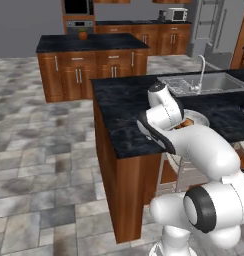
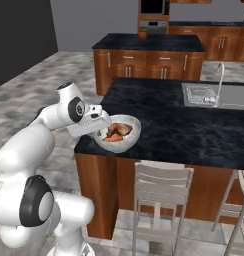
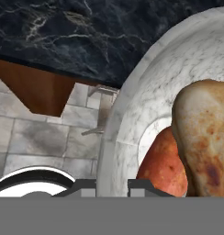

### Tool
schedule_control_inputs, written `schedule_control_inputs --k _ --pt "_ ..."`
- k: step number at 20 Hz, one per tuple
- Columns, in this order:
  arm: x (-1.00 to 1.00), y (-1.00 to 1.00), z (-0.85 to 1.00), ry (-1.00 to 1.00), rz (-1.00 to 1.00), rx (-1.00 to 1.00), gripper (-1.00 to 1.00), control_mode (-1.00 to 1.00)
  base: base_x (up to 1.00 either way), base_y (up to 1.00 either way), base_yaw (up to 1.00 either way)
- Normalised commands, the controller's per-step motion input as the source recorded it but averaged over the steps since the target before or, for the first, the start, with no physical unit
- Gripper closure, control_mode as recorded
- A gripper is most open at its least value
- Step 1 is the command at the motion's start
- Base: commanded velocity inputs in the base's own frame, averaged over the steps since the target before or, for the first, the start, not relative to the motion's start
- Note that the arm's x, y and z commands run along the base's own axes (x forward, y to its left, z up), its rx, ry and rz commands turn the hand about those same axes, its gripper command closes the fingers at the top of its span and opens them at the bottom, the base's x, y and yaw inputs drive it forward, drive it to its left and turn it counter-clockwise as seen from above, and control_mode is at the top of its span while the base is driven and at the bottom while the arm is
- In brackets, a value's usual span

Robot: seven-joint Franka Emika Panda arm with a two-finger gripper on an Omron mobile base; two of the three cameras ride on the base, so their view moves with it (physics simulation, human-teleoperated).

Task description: Pick the chicken drumstick and sweet potato from their plates and place them in the bowl. Then put the bowl in the fridge.

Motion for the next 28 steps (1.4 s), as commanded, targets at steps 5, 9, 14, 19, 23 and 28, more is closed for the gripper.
schedule_control_inputs --k 5,9,14,19,23,28 --pt "0.00 0.00 0.00 0.00 0.00 0.00 1.00 1.00 0.21 0.88 -0.03" --pt "0.00 0.00 0.00 0.00 0.00 0.00 1.00 1.00 0.28 0.85 -0.01" --pt "0.00 0.00 0.00 0.00 0.00 0.00 1.00 1.00 0.54 0.71 -0.03" --pt "0.00 0.00 0.00 0.00 0.00 0.00 1.00 1.00 0.61 0.69 0.00" --pt "0.00 0.00 0.00 0.00 0.00 0.00 1.00 1.00 0.61 0.71 0.00" --pt "0.00 0.00 0.00 0.00 0.00 0.00 1.00 1.00 0.64 0.61 -0.04"
